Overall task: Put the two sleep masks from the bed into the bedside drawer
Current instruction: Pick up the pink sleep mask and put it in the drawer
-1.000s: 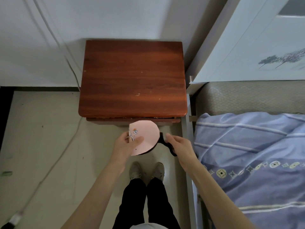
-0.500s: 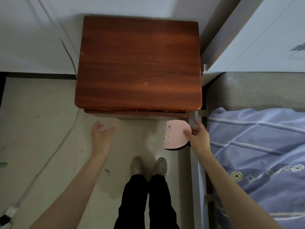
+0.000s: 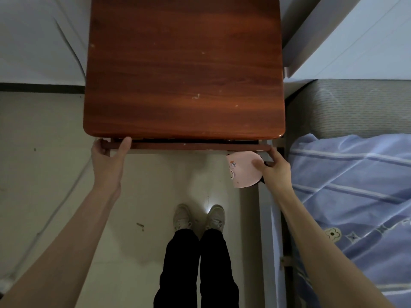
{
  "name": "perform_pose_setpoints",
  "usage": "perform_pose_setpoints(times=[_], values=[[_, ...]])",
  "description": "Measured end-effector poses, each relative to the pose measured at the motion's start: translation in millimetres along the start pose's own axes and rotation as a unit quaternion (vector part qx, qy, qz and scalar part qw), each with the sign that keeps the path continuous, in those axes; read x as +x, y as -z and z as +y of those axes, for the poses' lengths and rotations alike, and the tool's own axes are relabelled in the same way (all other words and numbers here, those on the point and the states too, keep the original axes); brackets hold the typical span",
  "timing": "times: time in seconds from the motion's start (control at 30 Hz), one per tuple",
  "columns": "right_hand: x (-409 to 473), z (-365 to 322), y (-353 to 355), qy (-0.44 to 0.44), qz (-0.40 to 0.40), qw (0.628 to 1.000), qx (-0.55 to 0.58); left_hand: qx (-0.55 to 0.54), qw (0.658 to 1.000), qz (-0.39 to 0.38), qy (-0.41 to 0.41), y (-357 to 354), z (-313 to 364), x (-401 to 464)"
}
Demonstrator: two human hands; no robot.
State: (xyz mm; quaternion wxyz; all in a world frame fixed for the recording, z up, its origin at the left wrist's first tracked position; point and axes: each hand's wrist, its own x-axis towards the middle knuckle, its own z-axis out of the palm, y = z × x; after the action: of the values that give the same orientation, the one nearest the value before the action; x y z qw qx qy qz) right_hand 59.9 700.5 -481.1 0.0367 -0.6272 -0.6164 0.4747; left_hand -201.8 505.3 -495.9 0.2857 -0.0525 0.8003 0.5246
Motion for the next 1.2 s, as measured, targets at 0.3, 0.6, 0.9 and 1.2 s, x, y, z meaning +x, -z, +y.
perform_pose_setpoints(times=[0.3,0.6,0.9,1.2], values=[[-36.8,31.7,7.3,-0.042,-0.035,0.998,-0.035,0.028,0.995,-0.01,0.091,25.0,-33.8,-36.3],[-30.5,56.8,-4.3,-0.074,-0.043,0.996,-0.033,-0.073,0.983,-0.033,0.168,29.7,-50.6,-36.6],[-65.7,39.1,5.4,-0.147,-0.009,0.983,0.113,-0.127,0.972,-0.045,0.193,41.1,-49.7,-25.7],[-52.0,-52.1,-81.9,-0.185,-0.162,0.921,0.302,-0.062,0.978,-0.102,0.169,49.9,-55.5,-28.6]])
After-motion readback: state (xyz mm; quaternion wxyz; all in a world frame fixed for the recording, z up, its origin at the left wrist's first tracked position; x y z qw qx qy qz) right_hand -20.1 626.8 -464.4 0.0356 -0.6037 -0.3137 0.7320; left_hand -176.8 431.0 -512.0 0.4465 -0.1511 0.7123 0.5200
